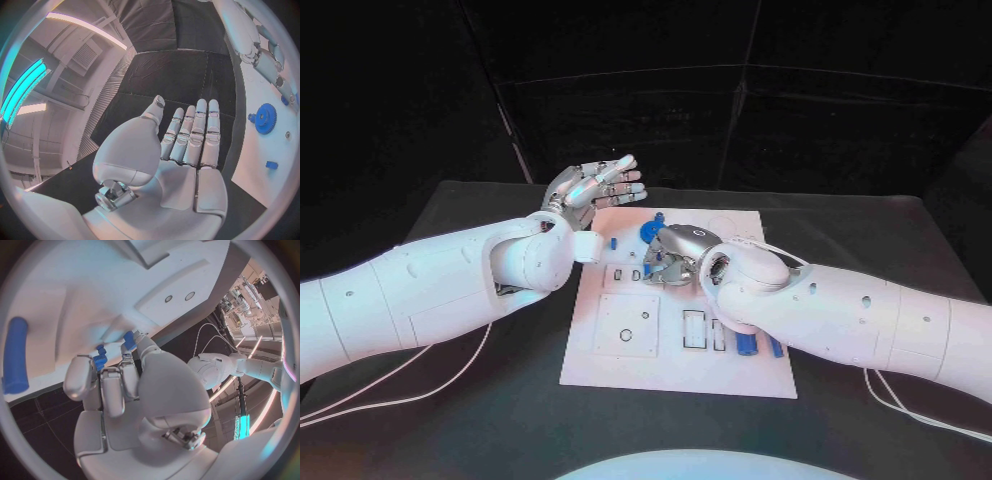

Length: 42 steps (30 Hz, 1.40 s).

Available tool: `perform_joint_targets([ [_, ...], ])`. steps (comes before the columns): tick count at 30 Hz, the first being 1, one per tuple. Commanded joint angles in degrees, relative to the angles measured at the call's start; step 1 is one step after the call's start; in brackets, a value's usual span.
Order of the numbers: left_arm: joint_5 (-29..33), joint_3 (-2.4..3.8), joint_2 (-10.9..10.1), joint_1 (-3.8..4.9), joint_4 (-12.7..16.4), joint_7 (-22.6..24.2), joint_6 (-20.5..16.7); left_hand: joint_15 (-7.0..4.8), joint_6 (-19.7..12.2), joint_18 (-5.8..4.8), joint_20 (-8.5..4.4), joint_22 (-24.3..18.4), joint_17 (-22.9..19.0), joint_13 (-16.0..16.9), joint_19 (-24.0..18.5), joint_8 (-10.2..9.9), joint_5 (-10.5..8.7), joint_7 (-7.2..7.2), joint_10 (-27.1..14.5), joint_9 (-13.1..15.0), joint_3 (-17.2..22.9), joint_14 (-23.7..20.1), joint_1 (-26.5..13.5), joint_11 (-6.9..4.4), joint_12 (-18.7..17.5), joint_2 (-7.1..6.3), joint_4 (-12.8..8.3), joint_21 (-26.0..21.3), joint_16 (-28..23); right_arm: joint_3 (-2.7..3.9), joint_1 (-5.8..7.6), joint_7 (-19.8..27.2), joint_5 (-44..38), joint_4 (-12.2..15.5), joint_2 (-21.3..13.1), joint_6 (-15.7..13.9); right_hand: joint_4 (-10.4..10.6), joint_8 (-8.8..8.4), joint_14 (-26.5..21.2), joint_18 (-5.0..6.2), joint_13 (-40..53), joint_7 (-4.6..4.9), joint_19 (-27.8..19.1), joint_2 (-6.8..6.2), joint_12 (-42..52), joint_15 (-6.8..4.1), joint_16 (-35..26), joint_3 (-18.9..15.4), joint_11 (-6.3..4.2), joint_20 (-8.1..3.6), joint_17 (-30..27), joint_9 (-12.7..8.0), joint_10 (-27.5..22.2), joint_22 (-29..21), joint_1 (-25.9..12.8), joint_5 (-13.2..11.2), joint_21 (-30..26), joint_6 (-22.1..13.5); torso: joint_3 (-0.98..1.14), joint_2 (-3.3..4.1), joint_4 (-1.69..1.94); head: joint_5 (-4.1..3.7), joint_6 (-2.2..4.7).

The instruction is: Assemble the parts on the task board

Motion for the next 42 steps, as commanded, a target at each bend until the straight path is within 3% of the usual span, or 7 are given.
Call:
perform_joint_targets([
  [1,-0.4,0.06,0.1,0.11,0.1,0.7,0.6,0.4,-0.3,0.64,0.09,0.0,-0.1,0.0,0.3,-0.3,-0.14,1.52,-0.1,0.0,0.0,-0.1,0.7,0.01,-0.3,0.14,-0.4,-0.3,-0.4,-0.1,-0.15,0.0,-0.4,-0.1,0.1,1.1,0.5,-0.36,4.5,-0.56,3.1,0.25,0.0,-0.56,-0.2,0.1,-0.2,0.1,0.37,0.05,8.3,-0.1,-0.2,-0.1,-0.3,-0.8,-0.1,0.1,-0.01,-0.02,-0.01,0.18,-0.04],
  [17,-0.4,0.06,-0.1,0.11,0.3,0.7,0.6,0.4,-0.3,0.64,0.09,0.0,-0.1,0.0,0.3,-0.3,-0.14,1.52,-0.1,0.0,0.0,-0.1,0.7,0.01,-0.3,0.14,-0.4,-0.3,-0.4,-0.13,-0.61,0.6,0.6,-0.2,0.2,2.5,0.8,-0.92,4.5,-0.5,2.7,0.51,-0.2,-1.19,-0.7,0.26,-0.4,0.0,0.58,0.19,8.0,-0.3,-0.5,-0.4,-0.7,-1.4,-0.3,-0.6,0.05,-0.02,-0.06,0.25,-0.2],
  [42,-0.4,0.06,0.0,0.11,0.1,0.6,0.7,0.4,-0.3,0.64,0.09,0.0,-0.1,0.0,0.3,-0.3,-0.14,1.52,-0.1,0.0,0.0,-0.1,0.7,0.01,-0.3,0.14,-0.4,-0.3,-0.4,-0.21,-0.72,-0.3,0.1,-0.4,0.4,0.0,1.5,-3.24,4.3,-0.18,0.4,1.83,-1.1,-3.73,-3.6,1.29,-0.8,-0.8,1.79,1.13,7.5,-0.4,-2.8,-2.3,-1.6,-1.9,-1.4,-4.6,0.01,-0.03,0.01,0.07,-0.28],
])
